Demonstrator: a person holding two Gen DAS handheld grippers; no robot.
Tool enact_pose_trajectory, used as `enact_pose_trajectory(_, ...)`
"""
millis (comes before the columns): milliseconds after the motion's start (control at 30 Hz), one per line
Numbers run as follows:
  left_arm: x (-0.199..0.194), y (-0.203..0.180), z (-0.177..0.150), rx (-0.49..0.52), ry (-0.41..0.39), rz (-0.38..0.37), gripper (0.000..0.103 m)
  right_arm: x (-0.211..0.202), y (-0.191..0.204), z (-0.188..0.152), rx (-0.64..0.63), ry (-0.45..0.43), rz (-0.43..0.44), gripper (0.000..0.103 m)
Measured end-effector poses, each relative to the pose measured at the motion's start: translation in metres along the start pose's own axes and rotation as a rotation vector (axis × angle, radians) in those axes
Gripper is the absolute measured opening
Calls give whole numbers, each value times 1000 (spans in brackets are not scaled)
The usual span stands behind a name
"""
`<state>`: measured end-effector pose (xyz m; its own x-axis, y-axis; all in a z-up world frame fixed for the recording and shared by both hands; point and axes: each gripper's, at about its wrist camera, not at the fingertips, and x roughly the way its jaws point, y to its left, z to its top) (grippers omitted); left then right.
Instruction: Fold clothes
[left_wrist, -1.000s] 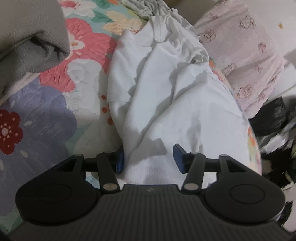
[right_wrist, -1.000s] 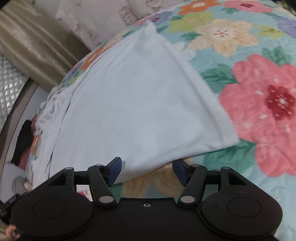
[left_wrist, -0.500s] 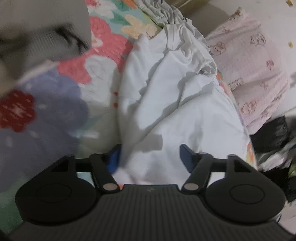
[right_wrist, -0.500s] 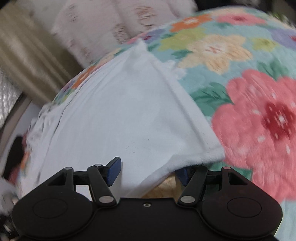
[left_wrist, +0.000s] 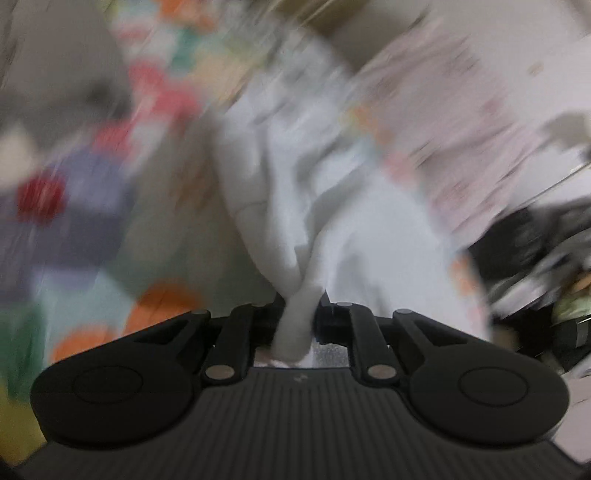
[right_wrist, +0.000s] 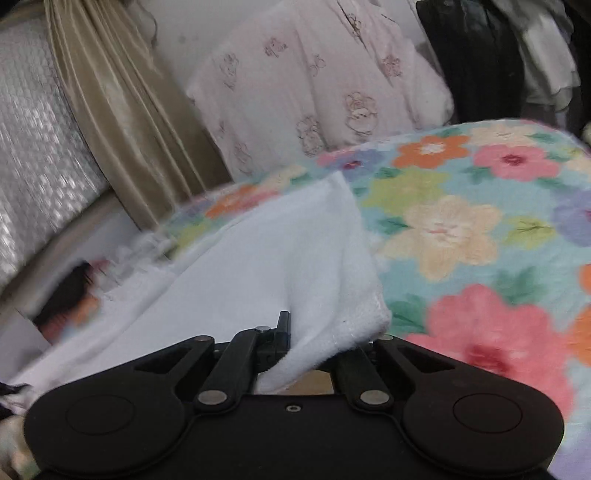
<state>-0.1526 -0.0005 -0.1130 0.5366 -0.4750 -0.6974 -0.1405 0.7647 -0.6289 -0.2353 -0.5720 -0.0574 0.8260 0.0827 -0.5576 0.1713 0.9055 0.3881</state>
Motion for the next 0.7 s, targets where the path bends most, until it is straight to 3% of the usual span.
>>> enact_pose_trajectory(67, 27, 9, -15, -36, 86, 81, 12, 17, -11, -15, -12, 75, -43, 3)
enact_pose_trajectory(133, 19, -1, -17, 8, 66, 83, 12, 21, -10, -23, -66, 89, -73, 3)
enact_pose_trajectory(233, -1, -21, -13, 83, 41, 70, 13, 0, -9, -18, -64, 32, -40, 2)
enact_pose_trajectory(300, -4, -30, -8, 141, 52, 122, 17, 5, -11, -18, -108, 86, -62, 2)
enact_pose_trajectory(367, -16, -35, -2, 192, 33, 148, 19, 18, -10, -20, -185, 186, -108, 13)
enact_pose_trajectory(400, -24, -38, 0, 215, 18, 154, 27, 16, -8, -20, -197, 201, -134, 18)
enact_pose_trajectory(467, -39, -42, 5, 263, -13, 167, 41, 2, -4, -16, -201, 183, -177, 39)
enact_pose_trajectory(500, -46, -45, 10, 277, -27, 157, 41, -7, -1, -10, -195, 160, -197, 42)
enact_pose_trajectory(633, -59, -61, 49, 327, -72, 78, 41, -29, 31, 36, -170, 86, -74, 47)
enact_pose_trajectory(700, -46, -72, 74, 350, -86, 52, 41, -16, 60, 63, -188, 119, 71, 52)
